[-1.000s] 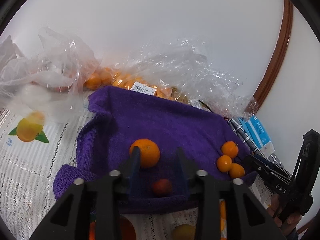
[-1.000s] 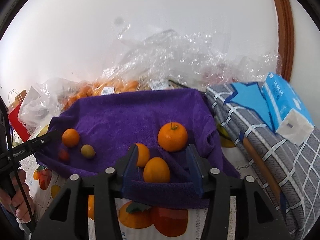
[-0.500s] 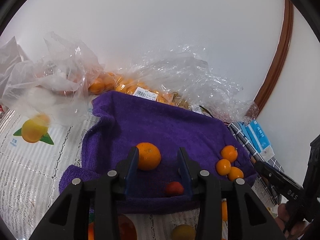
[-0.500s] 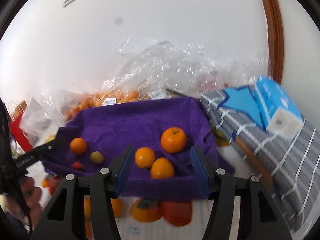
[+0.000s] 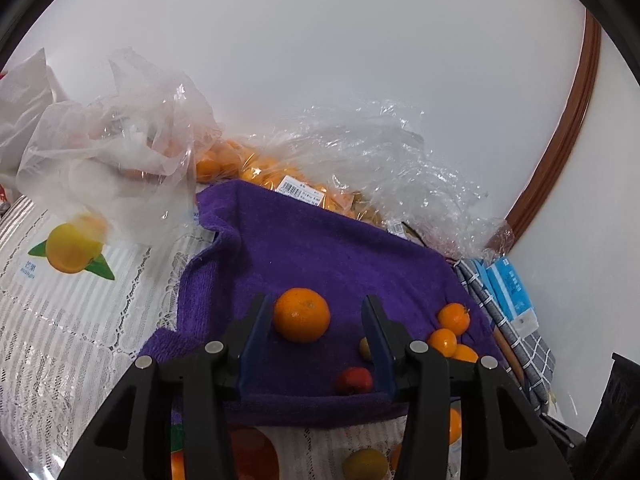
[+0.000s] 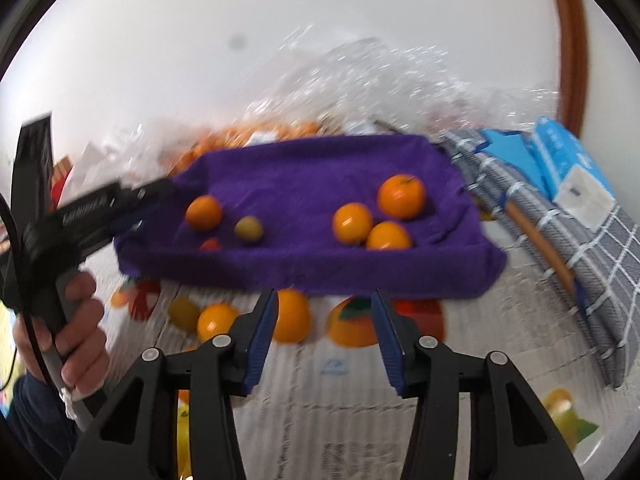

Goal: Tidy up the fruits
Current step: 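Lower the right tool and grasp a round orange beside the towel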

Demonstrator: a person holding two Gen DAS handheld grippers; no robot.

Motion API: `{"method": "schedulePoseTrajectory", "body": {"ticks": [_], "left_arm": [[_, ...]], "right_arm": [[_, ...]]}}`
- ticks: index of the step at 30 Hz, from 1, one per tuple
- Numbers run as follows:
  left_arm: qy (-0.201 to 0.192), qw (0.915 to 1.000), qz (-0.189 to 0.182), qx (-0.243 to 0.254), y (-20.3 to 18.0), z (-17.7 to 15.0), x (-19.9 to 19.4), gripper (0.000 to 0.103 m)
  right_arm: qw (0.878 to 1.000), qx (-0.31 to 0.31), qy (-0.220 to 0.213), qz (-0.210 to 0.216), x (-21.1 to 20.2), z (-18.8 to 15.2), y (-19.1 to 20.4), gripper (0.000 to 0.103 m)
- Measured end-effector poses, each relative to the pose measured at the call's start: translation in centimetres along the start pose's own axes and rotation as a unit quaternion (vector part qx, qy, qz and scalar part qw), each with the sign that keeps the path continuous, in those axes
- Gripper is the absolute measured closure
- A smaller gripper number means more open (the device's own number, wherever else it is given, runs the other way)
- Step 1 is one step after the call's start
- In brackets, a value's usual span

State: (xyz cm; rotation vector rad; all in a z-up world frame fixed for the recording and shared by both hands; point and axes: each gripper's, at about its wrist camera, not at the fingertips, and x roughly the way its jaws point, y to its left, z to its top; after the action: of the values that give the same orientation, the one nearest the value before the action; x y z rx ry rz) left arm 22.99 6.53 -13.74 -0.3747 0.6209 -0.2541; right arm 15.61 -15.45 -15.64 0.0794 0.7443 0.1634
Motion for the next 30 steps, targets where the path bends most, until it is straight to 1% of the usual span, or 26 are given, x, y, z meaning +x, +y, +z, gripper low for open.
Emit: {"method": "schedulePoseTrajectory", "body": {"ticks": [2,6,8,10,13,16,19,22,26,28,30], "left_arm": [[0.002,1.0000,0.000,0.005,-0.2,0.0,0.1,0.058],[0.001,0.9999,0.006,0.012,-0.4,0.0,0.2,0.058],[0.003,0.9999,0.003,0.010,-0.4,0.1,0.2,0.058],[0.003,1.0000,0.003,0.006,-0.3,0.1,0.2,0.058],[0.007,1.0000,-0.001,-0.004,0.1,0.2,0.2,0.058],[0.004,1.0000,0.000,-0.009,0.3,0.3,0.1,0.057],[0.006,0.9999,-0.001,-0.015,0.6,0.3,0.1,0.057],[0.006,0.9999,0.000,-0.014,0.6,0.4,0.1,0.057],[0.009,0.9999,0.000,-0.012,0.6,0.4,0.2,0.057],[0.008,0.9999,0.001,-0.009,0.5,0.4,0.2,0.057],[0.009,0.9999,0.001,-0.007,0.4,0.3,0.3,0.057]], "right_arm": [[1.000,-0.004,0.007,0.000,0.4,-0.3,0.6,0.062],[1.000,-0.010,0.020,-0.001,1.4,-0.5,1.2,0.063],[1.000,-0.009,0.024,0.006,1.7,-0.5,1.4,0.063],[1.000,-0.013,0.022,0.004,1.9,-0.4,1.6,0.063],[0.999,-0.017,0.035,0.012,2.5,-0.3,2.1,0.063],[0.999,-0.028,0.036,0.012,2.8,-0.2,2.5,0.063],[0.999,-0.032,0.034,0.015,3.0,0.0,2.9,0.071],[0.999,-0.033,0.031,0.013,2.9,-0.2,2.9,0.071],[1.000,-0.021,0.021,-0.004,1.7,-0.2,1.9,0.071],[0.999,-0.021,0.013,-0.026,0.9,-0.5,0.9,0.071],[0.999,-0.018,0.014,-0.044,0.4,-0.8,0.0,0.071]]}}
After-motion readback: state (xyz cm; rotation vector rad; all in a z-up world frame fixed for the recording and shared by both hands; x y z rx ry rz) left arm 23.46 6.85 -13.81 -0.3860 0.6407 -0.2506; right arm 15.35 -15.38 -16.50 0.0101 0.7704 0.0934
